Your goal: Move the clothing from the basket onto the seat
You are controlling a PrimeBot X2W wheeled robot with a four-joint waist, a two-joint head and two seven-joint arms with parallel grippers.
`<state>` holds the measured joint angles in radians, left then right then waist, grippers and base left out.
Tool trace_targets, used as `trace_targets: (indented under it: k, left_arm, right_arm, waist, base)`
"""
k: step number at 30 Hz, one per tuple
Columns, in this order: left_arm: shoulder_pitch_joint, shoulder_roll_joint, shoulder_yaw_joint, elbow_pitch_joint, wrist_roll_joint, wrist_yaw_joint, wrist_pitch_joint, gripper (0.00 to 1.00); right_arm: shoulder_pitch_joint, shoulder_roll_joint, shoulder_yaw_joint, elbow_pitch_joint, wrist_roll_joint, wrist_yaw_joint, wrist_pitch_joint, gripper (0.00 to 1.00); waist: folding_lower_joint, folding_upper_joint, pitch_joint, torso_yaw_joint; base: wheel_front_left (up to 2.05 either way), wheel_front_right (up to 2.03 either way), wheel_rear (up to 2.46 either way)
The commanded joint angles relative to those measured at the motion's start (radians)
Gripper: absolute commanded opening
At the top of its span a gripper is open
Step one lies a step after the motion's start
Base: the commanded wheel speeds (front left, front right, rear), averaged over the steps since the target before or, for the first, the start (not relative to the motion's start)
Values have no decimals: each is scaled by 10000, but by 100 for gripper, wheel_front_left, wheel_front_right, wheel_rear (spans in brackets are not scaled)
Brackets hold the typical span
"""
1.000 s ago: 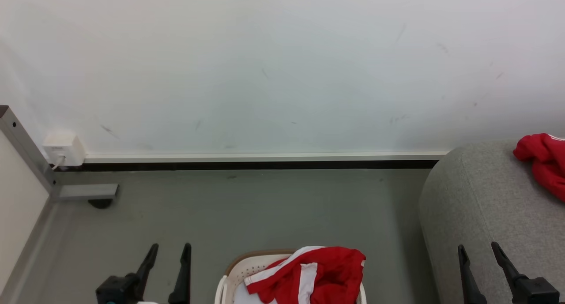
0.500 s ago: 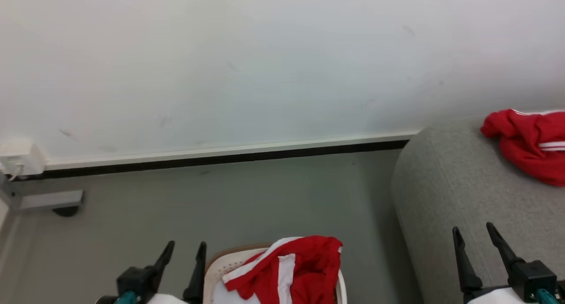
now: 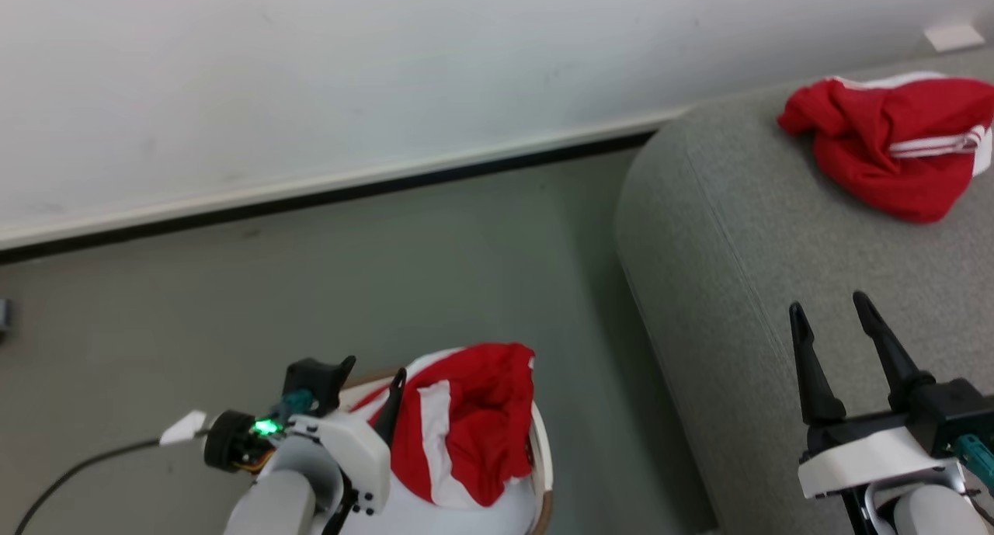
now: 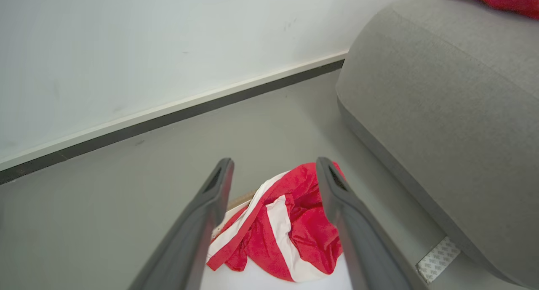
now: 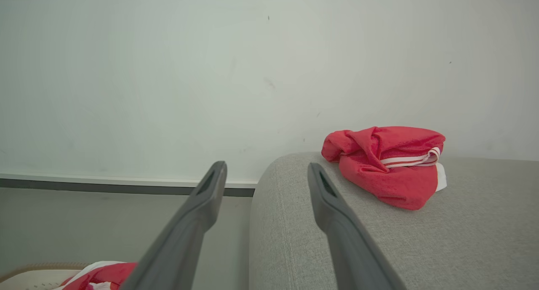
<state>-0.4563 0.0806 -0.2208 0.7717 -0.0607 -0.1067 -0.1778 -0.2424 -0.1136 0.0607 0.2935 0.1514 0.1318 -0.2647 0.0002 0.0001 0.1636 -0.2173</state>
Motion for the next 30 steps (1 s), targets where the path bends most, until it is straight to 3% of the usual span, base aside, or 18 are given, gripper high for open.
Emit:
trace_targets:
  k: [1,12,26,30]
  left_arm:
    - [-480,74,-83,473,179,86,249,100]
    - [-2641,282,-513,3143,753,849,1577,100]
    - [-4297,429,-649,4467,933,2137,1053,100]
    - [-4761,543,-663,4644,881,2290,865,100]
  right_arm:
    - [-306,29,69,-170,100,-22,5,100]
    - [-1175,406,219,-1007,444,-22,7,100]
    - [-1642,584,113,-1573,634,-22,5,100]
    - [-1764,614,110,-1655,724,-22,7,100]
  waist:
    - [-2,-1,900,-624]
    - [-2,-1,3045,-1234]
    - [-2,-1,4768,-1333]
    - [-2,-1,5209,-1329]
  base:
    - [0,0,0]
    - [0,0,0]
    - [0,0,0]
    - [0,0,0]
